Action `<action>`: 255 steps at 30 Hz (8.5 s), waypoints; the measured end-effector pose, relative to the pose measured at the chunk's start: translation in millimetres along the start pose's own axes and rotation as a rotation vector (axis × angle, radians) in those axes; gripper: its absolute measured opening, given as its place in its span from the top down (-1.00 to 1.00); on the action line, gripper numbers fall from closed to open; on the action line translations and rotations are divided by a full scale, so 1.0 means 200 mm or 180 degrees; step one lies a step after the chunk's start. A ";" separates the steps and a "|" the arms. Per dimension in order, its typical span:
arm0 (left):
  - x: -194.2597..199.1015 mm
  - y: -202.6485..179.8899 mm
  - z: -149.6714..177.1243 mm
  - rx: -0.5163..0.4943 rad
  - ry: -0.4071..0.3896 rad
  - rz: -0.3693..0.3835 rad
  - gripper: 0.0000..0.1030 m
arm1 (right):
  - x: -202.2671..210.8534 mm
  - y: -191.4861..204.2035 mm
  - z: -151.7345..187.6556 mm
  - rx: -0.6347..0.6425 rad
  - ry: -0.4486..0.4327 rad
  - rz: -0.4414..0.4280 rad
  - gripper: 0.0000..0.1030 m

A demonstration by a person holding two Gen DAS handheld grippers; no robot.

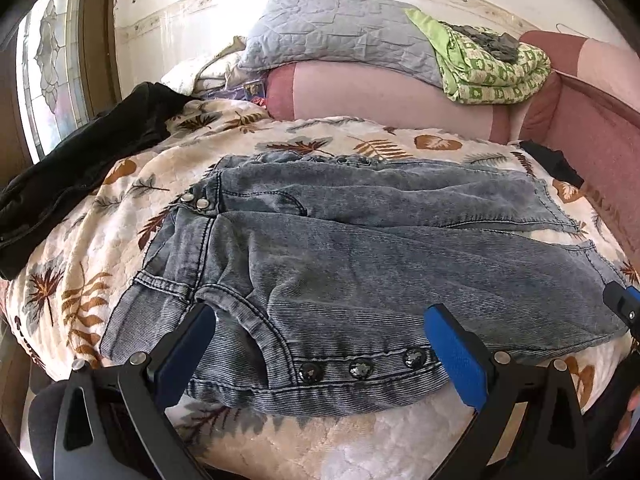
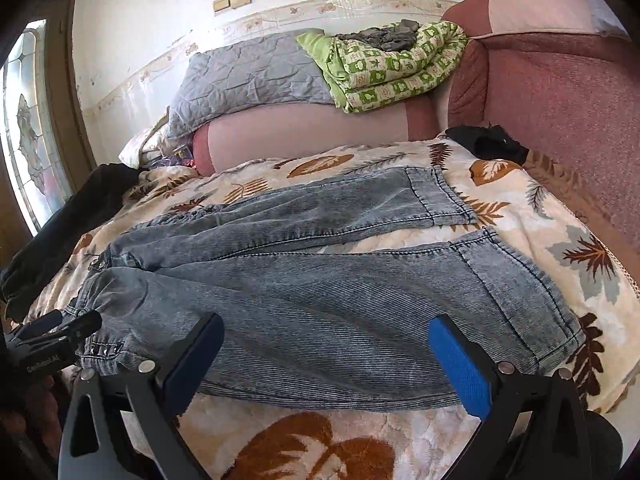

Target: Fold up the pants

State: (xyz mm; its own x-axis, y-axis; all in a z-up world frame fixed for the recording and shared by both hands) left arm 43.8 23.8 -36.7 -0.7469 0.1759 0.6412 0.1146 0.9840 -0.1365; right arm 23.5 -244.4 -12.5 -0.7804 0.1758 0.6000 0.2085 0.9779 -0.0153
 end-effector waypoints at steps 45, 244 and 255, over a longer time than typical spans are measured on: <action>0.02 -0.08 -0.11 -0.0083 -0.0011 -0.0084 -1.00 | 0.04 -0.02 -0.04 -0.0176 -0.0045 -0.0249 -1.00; -0.06 0.63 -0.22 0.0440 0.0520 -0.0338 -0.43 | -0.88 -0.66 -0.47 0.0664 0.1126 0.0861 -0.45; -0.66 0.92 -0.46 0.0802 0.0945 -0.0304 -0.45 | -1.32 -0.65 -0.55 0.0020 0.1765 0.0392 0.06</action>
State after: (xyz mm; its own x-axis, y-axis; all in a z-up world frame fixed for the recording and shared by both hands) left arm 223.2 184.7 -77.4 -0.5205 0.1208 0.8453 -0.1382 0.9650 -0.2230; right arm 267.5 -430.2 -81.2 -0.3238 0.2045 0.9238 0.2735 0.9549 -0.1155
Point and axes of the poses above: each gripper's, at about its wrist camera, not at the fingertips, and x roughly against the way its jaws point, y to its left, z to its underside, the point moved 6 cm from there along -x, roughly the way its jaws point, and after that the axes turned 12 degrees about z, right-handed, at the moved point
